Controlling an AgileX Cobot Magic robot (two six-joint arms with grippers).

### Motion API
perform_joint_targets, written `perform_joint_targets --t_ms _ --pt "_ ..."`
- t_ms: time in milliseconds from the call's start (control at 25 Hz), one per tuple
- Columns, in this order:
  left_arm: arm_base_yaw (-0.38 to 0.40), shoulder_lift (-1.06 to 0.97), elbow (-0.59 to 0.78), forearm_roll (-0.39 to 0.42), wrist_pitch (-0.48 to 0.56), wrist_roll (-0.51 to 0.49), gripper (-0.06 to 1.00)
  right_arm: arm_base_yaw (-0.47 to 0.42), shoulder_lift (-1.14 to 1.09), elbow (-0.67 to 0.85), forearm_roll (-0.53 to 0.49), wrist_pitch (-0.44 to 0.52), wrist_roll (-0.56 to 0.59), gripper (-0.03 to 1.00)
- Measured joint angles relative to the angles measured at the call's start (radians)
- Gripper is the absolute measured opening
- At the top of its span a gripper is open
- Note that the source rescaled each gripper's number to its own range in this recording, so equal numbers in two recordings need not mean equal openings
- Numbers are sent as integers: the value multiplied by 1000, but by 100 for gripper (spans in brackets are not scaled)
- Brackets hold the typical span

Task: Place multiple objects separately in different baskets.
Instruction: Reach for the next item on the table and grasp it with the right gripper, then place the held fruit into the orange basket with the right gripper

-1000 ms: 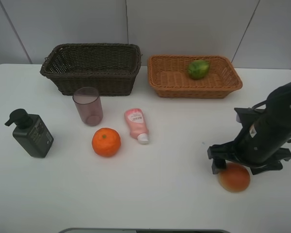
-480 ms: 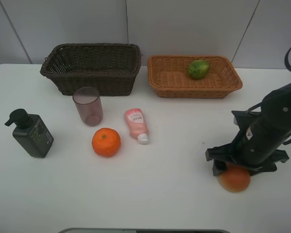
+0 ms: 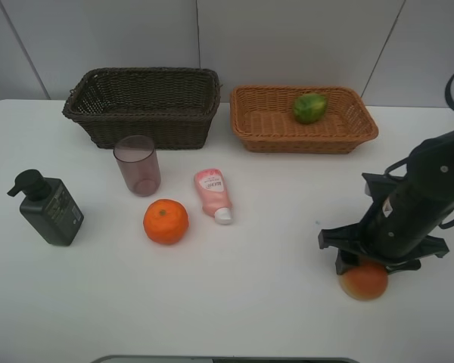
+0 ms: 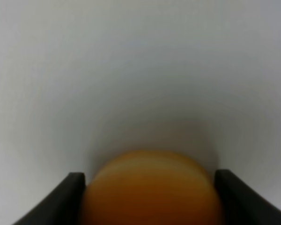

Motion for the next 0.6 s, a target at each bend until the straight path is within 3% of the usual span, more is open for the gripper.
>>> perform_joint_targets --t_ms 600 --pt "0 0 0 0 0 0 100 0 0 -2 5 -5 0 2"
